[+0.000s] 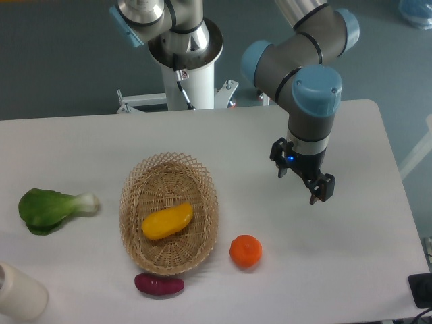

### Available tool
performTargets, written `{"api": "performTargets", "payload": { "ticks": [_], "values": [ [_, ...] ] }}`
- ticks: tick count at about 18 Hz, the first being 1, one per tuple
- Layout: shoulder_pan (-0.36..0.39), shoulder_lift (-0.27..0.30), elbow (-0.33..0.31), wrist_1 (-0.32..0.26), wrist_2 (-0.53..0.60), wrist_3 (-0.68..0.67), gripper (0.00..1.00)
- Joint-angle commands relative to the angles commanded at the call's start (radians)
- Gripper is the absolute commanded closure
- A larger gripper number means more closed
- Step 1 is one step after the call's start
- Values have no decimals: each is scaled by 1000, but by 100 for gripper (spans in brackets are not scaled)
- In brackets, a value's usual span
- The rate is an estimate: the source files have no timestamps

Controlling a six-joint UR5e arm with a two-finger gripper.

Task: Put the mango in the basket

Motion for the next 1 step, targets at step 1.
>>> {"api": "performTargets", "payload": {
  "ticks": [1],
  "values": [
    [0,0,0,0,0,0,0]
  ]
}}
